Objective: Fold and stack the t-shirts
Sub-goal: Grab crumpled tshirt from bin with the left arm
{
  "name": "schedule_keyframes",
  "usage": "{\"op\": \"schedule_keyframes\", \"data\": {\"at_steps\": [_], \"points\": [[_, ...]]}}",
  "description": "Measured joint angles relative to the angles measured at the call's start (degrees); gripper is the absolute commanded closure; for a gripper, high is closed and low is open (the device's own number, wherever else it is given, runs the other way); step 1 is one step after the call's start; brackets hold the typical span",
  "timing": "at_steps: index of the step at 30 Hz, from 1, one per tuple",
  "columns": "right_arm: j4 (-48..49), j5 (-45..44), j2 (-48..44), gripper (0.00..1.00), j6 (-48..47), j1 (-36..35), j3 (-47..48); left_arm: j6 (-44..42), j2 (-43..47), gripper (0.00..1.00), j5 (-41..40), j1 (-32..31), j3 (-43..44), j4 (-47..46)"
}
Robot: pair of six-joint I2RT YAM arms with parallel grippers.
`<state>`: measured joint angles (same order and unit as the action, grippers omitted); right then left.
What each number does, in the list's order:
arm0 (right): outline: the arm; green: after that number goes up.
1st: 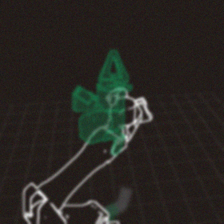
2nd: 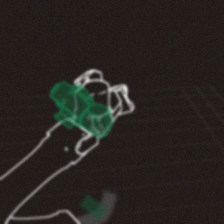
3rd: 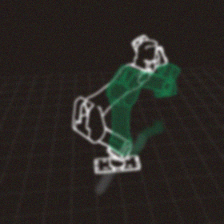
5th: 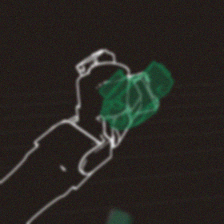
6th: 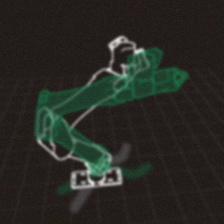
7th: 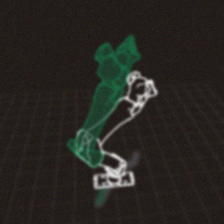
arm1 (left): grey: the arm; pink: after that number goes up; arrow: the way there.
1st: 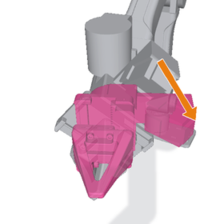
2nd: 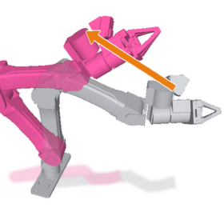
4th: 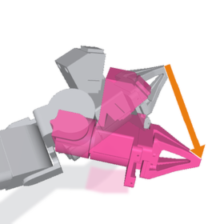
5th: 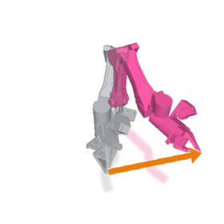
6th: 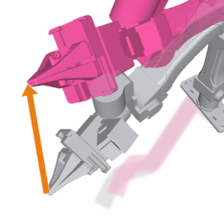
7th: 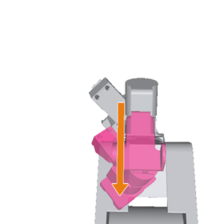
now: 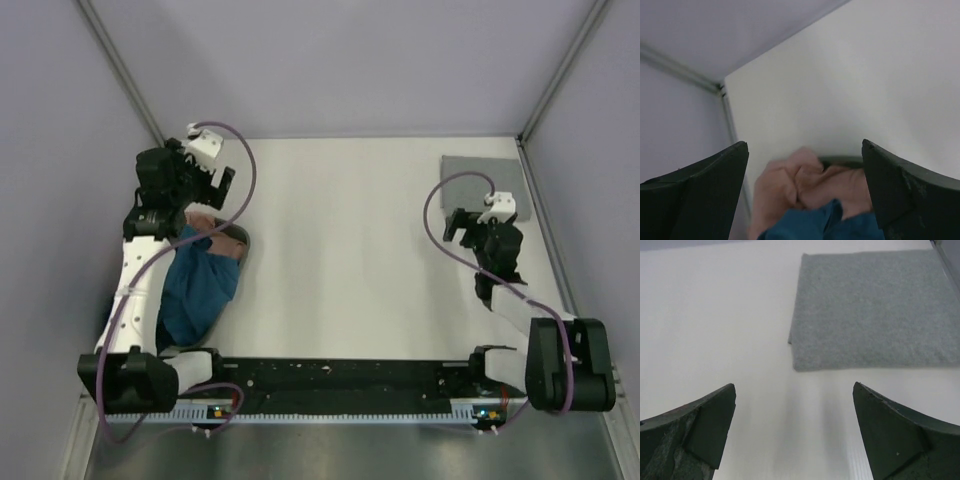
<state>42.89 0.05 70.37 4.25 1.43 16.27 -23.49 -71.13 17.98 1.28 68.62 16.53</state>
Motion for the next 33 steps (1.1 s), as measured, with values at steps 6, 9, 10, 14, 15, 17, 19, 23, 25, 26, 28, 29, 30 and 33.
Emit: {"op": "schedule_keyframes", "data": {"at_steps": [6,9,10,14,15,17,19,23,25,26,28,29,30,33], "points": [[-19.76,5.62,-7.65,0.01,1.42,-3.19,15.43,-13.4,5.01,0.01,-17.05,10.23,-3.21,18.58],[-27.12,6.78,-10.71,0.01,0.26,-9.97,20.33,-18.08,2.08,0.03,-21.07,18.32,-6.25,24.68],[-28.44,7.3,-11.23,0.01,-0.07,-11.54,21.11,-19.06,1.16,0.21,-21.9,20.35,-6.86,26.32],[-34.07,9.03,-12.94,0.02,-1.6,-17.57,23.15,-20.76,-1.75,1.0,-22.4,23.93,-6.8,30.32],[-34.91,9.25,-13.16,0.02,-1.77,-18.32,23.26,-21.07,-2.12,1.0,-22.01,24.09,-6.54,31.39],[-37.18,9.77,-14.12,0.02,-2.21,-19.74,23.28,-21.07,-2.19,1.0,-20.98,24.15,-5.27,33.79],[-38.97,10.38,-15.43,0.02,-2.45,-20.68,23.37,-20.48,-0.9,1.0,-18.86,24.17,-2.69,35.32],[-40.89,11.56,-18.4,0.02,-2.64,-22.12,24.74,-18.53,5.77,1.0,-13.99,24.17,5.09,35.32],[-40.83,12.31,-20.0,0.01,-2.54,-22.97,25.66,-16.92,9.79,1.0,-9.75,24.15,12.24,35.5],[-40.72,12.74,-20.72,0.01,-2.45,-23.21,26.1,-16.46,11.06,1.0,-8.04,24.11,15.13,35.41],[-40.35,13.66,-21.7,0.01,-2.08,-24.5,26.82,-15.63,13.49,0.52,-4.39,23.63,21.0,35.15],[-40.15,14.16,-21.92,0.01,-1.73,-25.05,27.1,-15.96,14.4,0.2,-2.93,23.37,23.02,35.74],[-40.19,14.67,-21.97,0.01,-1.57,-25.44,27.39,-16.83,15.02,0.02,-2.01,23.15,24.13,36.81],[-40.5,15.98,-21.92,0.01,-1.25,-26.86,27.78,-17.94,14.99,0.02,-2.67,22.69,21.35,38.84]]}}
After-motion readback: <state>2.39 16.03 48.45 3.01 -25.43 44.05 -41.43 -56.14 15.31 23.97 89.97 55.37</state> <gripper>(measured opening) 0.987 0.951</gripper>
